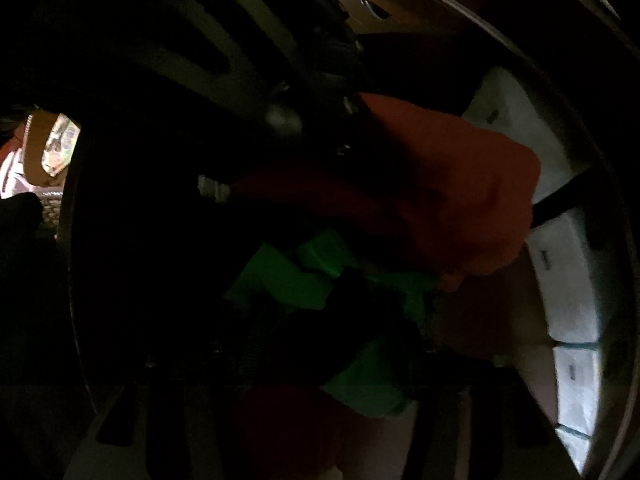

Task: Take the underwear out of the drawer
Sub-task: 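Grasp dark red underwear with the left gripper while the right grasps green-black underwear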

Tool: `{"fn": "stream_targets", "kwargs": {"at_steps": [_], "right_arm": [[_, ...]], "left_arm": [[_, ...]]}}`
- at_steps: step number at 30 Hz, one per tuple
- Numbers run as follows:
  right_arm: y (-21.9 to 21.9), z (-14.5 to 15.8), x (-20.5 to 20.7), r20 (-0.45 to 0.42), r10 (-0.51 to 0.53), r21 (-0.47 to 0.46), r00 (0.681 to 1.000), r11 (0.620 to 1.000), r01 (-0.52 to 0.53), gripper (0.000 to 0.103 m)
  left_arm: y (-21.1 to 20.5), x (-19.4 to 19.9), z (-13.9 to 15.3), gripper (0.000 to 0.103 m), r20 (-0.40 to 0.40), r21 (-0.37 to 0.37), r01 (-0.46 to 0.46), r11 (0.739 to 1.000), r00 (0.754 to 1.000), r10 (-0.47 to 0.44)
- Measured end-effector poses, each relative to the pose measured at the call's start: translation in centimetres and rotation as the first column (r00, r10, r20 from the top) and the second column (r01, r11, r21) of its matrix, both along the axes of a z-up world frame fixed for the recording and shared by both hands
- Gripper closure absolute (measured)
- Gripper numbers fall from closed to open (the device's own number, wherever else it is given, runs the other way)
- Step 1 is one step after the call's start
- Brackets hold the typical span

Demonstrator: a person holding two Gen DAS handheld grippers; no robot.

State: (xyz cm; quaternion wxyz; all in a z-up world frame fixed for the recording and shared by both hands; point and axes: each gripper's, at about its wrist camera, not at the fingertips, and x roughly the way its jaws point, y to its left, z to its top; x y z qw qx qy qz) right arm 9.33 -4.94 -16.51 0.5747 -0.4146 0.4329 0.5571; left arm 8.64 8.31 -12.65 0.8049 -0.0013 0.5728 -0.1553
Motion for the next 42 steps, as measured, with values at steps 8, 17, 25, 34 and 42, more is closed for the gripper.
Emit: {"fn": "stream_targets", "kwargs": {"at_steps": [8,17,25,34,42], "right_arm": [[-3.7,2.4,2.3,-0.035,-0.171,0.055,0.985,0.983,0.173,0.082],[-7.6,4.3,4.1,-0.108,-0.359,0.148,0.927,0.916,0.372,0.082],[-10.4,5.3,5.9,-0.167,-0.472,0.238,0.866,0.833,0.499,0.082],[-13.5,6.2,4.3,-0.254,-0.526,0.317,0.811,0.748,0.584,0.082],[-16.8,6.5,4.1,-0.316,-0.545,0.361,0.777,0.688,0.629,0.082]], "left_arm": [[0.2,-1.1,1.1,0.084,0.047,-0.052,-0.031,0.998,0.998,0.033],[-0.2,-1.9,2.5,0.084,0.11,-0.103,-0.075,0.992,0.99,0.086],[0.2,-2.7,4.0,0.084,0.196,-0.145,-0.148,0.978,0.965,0.175],[0.1,-3.5,4.3,0.084,0.251,-0.166,-0.183,0.969,0.943,0.221],[-0.5,-4.1,4.3,0.084,0.284,-0.16,-0.196,0.967,0.93,0.235]]}}
